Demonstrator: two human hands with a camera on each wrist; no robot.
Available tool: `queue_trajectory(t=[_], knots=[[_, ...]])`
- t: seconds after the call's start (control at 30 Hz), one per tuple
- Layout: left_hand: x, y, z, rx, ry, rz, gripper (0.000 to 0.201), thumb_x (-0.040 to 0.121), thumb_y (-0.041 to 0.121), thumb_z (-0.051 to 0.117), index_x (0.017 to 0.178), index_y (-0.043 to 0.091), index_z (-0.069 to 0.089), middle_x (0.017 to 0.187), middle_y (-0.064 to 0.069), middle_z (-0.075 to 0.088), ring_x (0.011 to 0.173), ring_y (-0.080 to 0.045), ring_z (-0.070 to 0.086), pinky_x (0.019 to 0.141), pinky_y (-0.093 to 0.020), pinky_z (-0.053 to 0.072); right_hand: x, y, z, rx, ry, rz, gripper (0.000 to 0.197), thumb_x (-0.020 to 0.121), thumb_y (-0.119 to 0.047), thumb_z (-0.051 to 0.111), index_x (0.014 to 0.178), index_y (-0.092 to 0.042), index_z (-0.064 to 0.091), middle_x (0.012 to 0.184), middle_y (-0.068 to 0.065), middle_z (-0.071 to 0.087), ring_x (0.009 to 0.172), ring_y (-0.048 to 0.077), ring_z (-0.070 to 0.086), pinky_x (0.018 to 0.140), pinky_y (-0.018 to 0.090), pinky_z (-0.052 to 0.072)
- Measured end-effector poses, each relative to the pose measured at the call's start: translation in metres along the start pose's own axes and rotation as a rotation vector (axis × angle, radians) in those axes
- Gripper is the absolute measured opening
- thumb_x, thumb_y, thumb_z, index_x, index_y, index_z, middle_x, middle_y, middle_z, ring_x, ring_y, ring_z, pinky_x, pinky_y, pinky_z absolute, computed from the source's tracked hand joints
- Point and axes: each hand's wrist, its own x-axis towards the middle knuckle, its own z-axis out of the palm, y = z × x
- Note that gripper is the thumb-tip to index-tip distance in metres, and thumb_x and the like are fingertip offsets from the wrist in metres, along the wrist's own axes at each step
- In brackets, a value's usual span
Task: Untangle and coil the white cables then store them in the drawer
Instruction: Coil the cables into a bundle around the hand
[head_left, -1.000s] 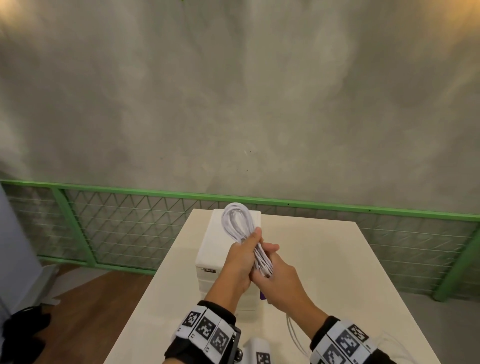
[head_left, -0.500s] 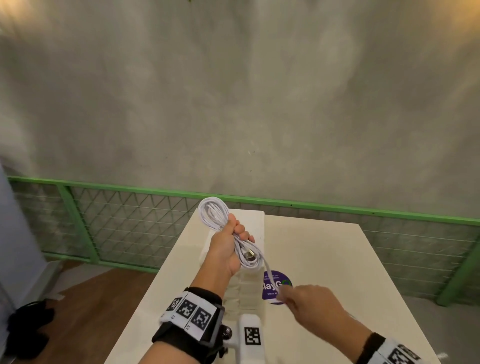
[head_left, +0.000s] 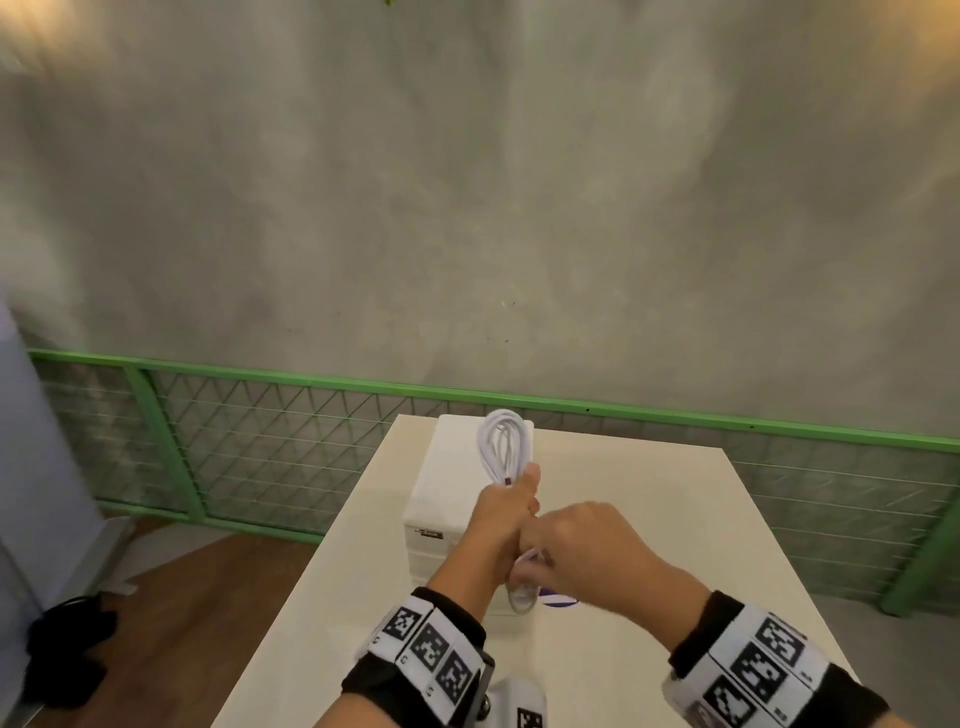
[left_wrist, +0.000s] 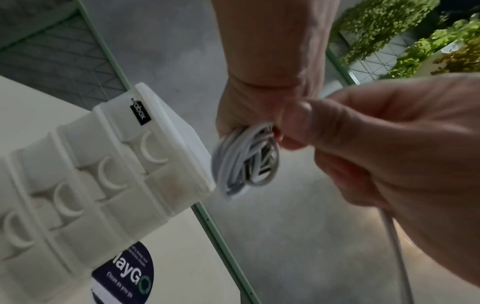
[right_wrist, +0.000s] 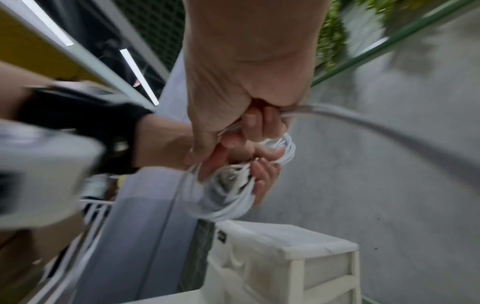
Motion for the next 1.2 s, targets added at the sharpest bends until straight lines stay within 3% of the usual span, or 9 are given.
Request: queue_trajectory(t=[0.13,0.23,0.37,0.43,0.57,0.67,0.73,0.93,1.2], knots=[[-0.009,-0.001,-0.002,-0.044,-0.265,-0.09,0.066,0.082,0.071,0.036,0.068,0.012,0.061,0.058,-0.004,0.06,0.057,-0.017,0.06,0.058,-0.026,0.048,0.006,0.008,-0.007,0.043,0.031,0.184,0.035,0.073,-0.052,0.062,0.084,-0.019,0.068,0.079,0.004,0.069,0.067,0.017,0.049,0.056,0.027,0.035],[-0.01,-0.004,-0.005,-0.03,-0.416,-0.067,0.069,0.08,0.072,0.03,0.082,0.016,0.07,0.07,-0.003,0.071,0.065,-0.013,0.068,0.063,-0.023,0.054,0.008,0.011,-0.004,0.058,0.037,0.282,0.036,0.072,-0.052,0.061,0.089,-0.021,0.07,0.082,0.002,0.071,0.071,0.019,0.058,0.062,0.027,0.043],[-0.012,-0.016,-0.008,0.164,-0.517,0.053,0.068,0.051,0.077,0.064,0.082,0.016,0.061,0.062,0.004,0.062,0.054,-0.007,0.057,0.06,-0.021,0.047,0.008,0.018,-0.007,0.046,-0.038,0.347,0.014,0.074,-0.035,0.06,0.065,-0.025,0.057,0.08,0.007,0.066,0.071,0.02,0.05,0.05,0.023,0.033],[-0.012,-0.024,-0.008,0.364,-0.539,0.073,0.059,0.044,0.055,0.079,0.078,0.012,0.058,0.064,-0.001,0.055,0.06,-0.013,0.05,0.066,-0.03,0.043,0.01,0.025,-0.01,0.084,-0.059,0.357,0.013,0.07,-0.031,0.063,0.062,-0.026,0.055,0.082,0.005,0.066,0.073,0.019,0.051,0.048,0.021,0.03],[-0.013,-0.037,-0.003,0.596,-0.517,0.048,0.031,0.067,0.025,0.08,0.078,0.017,0.052,0.068,0.002,0.05,0.058,-0.011,0.048,0.059,-0.024,0.045,0.01,0.04,-0.029,0.157,-0.119,0.343,0.026,0.062,-0.041,0.077,0.08,-0.026,0.067,0.088,-0.005,0.067,0.079,0.013,0.054,0.056,0.025,0.039],[-0.017,-0.042,-0.004,0.691,-0.467,0.058,0.028,0.08,0.032,0.07,0.069,0.023,0.046,0.063,0.004,0.045,0.054,-0.01,0.044,0.053,-0.02,0.042,0.007,0.057,-0.052,0.197,-0.109,0.363,0.021,0.063,-0.041,0.078,0.077,-0.029,0.067,0.068,-0.014,0.056,0.069,0.007,0.051,0.055,0.022,0.037],[-0.02,-0.041,-0.009,0.755,-0.462,0.093,0.026,0.084,0.034,0.065,0.066,0.026,0.048,0.061,0.004,0.046,0.053,-0.009,0.044,0.052,-0.019,0.041,0.004,0.075,-0.067,0.234,-0.053,0.436,0.023,0.061,-0.044,0.08,0.074,-0.029,0.068,0.07,-0.011,0.06,0.072,0.01,0.056,0.06,0.025,0.042],[-0.024,-0.022,-0.024,0.834,-0.517,0.095,0.026,0.085,0.033,0.064,0.063,0.023,0.053,0.057,0.004,0.05,0.047,-0.009,0.044,0.05,-0.019,0.04,-0.005,0.122,-0.07,0.247,0.133,0.62,0.03,0.065,-0.056,0.072,0.073,-0.028,0.068,0.075,0.005,0.067,0.076,0.021,0.057,0.06,0.028,0.041],[-0.017,0.0,-0.028,0.818,-0.525,0.122,0.029,0.079,0.039,0.069,0.076,0.011,0.062,0.058,-0.001,0.054,0.045,-0.011,0.046,0.055,-0.023,0.044,-0.011,0.132,-0.026,0.399,0.35,0.748,0.03,0.071,-0.055,0.067,0.071,-0.026,0.065,0.062,-0.003,0.057,0.069,0.021,0.054,0.057,0.028,0.041]])
